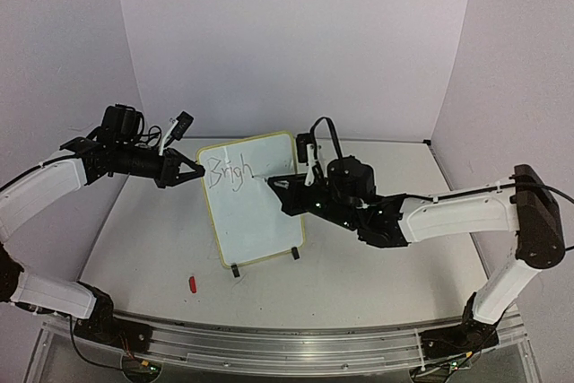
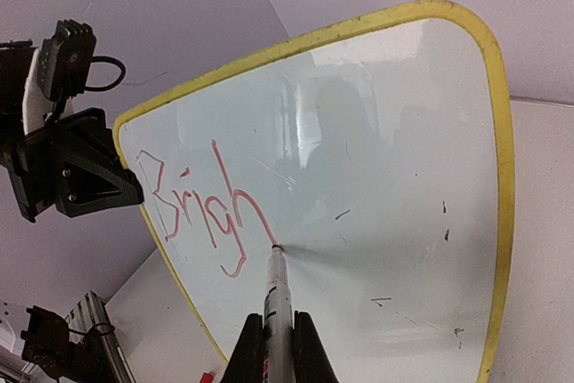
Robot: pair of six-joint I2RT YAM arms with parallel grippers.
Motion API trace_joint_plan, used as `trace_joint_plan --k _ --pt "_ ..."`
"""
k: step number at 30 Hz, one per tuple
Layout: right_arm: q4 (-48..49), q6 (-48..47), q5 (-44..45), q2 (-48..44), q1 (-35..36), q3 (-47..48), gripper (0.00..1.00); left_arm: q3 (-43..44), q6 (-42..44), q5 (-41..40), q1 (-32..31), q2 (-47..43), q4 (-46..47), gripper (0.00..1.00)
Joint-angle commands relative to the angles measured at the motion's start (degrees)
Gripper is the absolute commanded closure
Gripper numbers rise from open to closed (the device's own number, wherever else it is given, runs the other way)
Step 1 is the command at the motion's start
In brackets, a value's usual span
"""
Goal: Write a sentence on the whiteboard
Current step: Write on the whiteboard at the center of the board.
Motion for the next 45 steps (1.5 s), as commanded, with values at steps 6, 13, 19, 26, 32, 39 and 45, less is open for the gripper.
trace_joint_plan --k 6,13,19,26,32,39,45 --pt "-7.10 -2.92 -3.13 -7.65 -0.48 1.22 1.00 -0.62 3.42 -4.56 -1.63 1.72 -4.20 1.00" --pt "-7.76 -2.79 -6.19 -7.90 -2.45 1.35 1.00 -0.69 3.48 -5.09 -2.14 1.82 -4.34 1.00" --pt "-7.71 -3.43 -6.27 -5.49 -2.82 3.14 1.00 -0.70 3.58 -5.34 -2.26 1.93 -4.47 1.00" --pt "-7.33 -4.04 -7.02 -3.58 -2.82 5.28 1.00 -0.64 3.64 -5.48 -2.33 2.09 -4.43 1.00" --pt "-6.93 -3.69 -6.85 -1.53 -2.84 6.84 1.00 -0.60 3.65 -5.47 -2.32 2.17 -4.48 1.00" --pt "-7.78 -2.07 -2.02 -1.21 -2.84 6.76 1.00 -0.50 3.67 -5.53 -2.41 2.26 -4.50 1.00" --pt "-7.85 -1.06 3.24 -3.31 -2.83 4.49 1.00 -0.50 3.70 -5.55 -2.43 2.17 -4.55 1.00"
